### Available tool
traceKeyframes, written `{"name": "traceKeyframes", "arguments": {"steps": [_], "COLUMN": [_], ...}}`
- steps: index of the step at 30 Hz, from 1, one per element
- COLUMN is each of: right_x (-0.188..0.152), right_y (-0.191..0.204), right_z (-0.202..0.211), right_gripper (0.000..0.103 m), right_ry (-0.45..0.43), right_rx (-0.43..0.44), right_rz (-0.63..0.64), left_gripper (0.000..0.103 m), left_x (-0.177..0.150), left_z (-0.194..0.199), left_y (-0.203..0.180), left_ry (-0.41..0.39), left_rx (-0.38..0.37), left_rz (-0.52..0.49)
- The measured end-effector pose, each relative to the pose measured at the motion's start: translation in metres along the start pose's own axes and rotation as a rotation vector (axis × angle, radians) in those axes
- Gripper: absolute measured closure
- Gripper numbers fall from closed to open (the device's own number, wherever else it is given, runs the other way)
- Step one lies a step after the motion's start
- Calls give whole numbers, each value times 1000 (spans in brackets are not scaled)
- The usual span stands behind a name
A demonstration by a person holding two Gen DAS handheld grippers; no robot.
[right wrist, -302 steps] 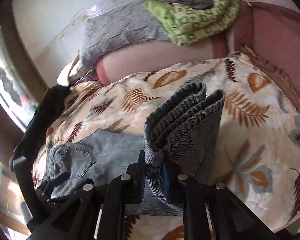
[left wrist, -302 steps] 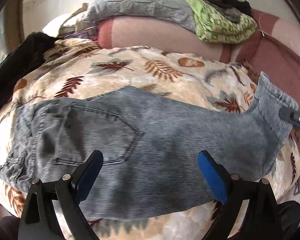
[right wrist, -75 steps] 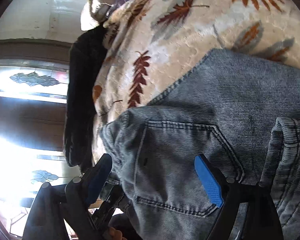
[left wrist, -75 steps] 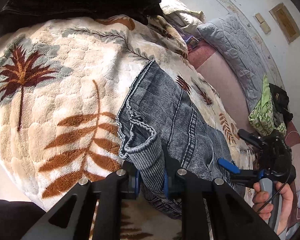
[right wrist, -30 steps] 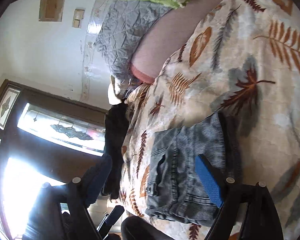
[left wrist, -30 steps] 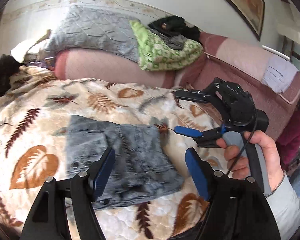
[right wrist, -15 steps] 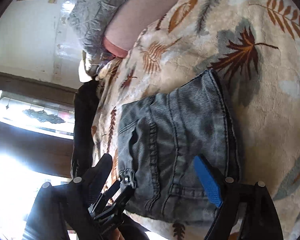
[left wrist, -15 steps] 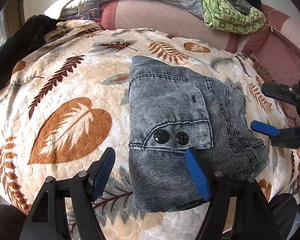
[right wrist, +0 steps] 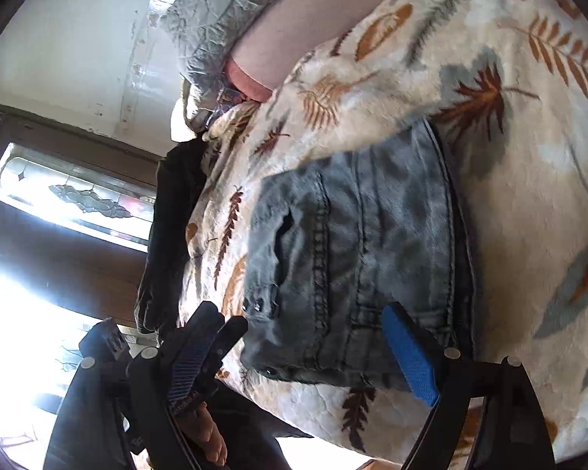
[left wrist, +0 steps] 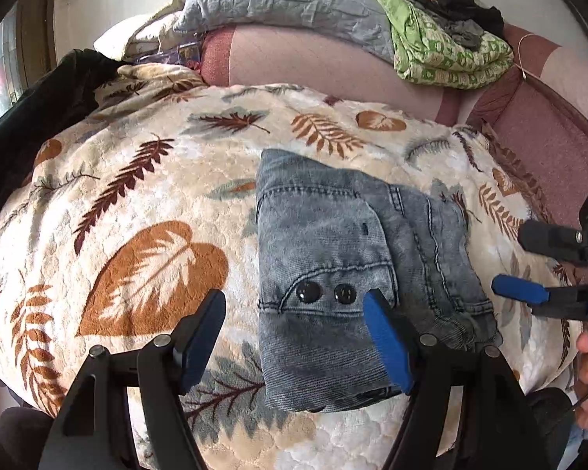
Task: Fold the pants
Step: 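Open the left tool and release the folded bundle on the bed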
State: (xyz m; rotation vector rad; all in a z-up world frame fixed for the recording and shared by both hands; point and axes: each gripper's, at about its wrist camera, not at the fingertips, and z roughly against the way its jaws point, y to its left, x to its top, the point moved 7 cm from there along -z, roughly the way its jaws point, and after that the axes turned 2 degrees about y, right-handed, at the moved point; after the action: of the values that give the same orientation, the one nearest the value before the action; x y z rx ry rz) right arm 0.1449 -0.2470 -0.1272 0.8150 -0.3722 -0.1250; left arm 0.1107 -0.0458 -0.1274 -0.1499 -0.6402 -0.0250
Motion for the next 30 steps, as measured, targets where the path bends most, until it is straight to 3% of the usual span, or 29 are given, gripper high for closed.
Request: {"name": "traceKeyframes", "arguments": {"steps": [5,8,10,12,16,18,19,21,22,24,27,30], "right_x": [54,76,81,82,83,83,84,83,81,86,89,97], "right_y": [24,12,-17,-35,-13,4,4,-17,-29,-23,23,63], "right_z": [-32,-72,-100,-112,-106,-99,-97,-109,-118,-111,-107,-118], "right_gripper": [15,15,17,18,17,17,17,16,17,17,16,16], "right_ry": [32,97,129,114,119,103,84,103,139,109,144,196], "right_rx": [50,78,-20,-13,-99,-84,-115,-200,-167,-162,-188,-240], "right_rz": [15,-28,-64,-116,-43,24,41,27,-20,-48,130,288], "left_gripper": [29,29,27,26,23,23,22,21,21,21,21,22], "left_x": [-10,-13,-15,-16,-15,-15,-16,-16,-17,-15,-15,-20], "left_z": [-34,-39,-42,-45,-45,-46,-47,-49,-48,-38,-12,0], "left_y": [-10,-6,-5,-7,-6,-5,-4,-4,-4,-1,13,27], "left_ry": [114,114,123,121,113,117,117,114,115,95,9,-27], "left_rx": [11,-9,-25,-14,-11,-23,-26,-32,-32,-70,-155,-230], "left_rz": [-55,-5,8,-11,-15,-8,-6,7,11,29,100,188]}}
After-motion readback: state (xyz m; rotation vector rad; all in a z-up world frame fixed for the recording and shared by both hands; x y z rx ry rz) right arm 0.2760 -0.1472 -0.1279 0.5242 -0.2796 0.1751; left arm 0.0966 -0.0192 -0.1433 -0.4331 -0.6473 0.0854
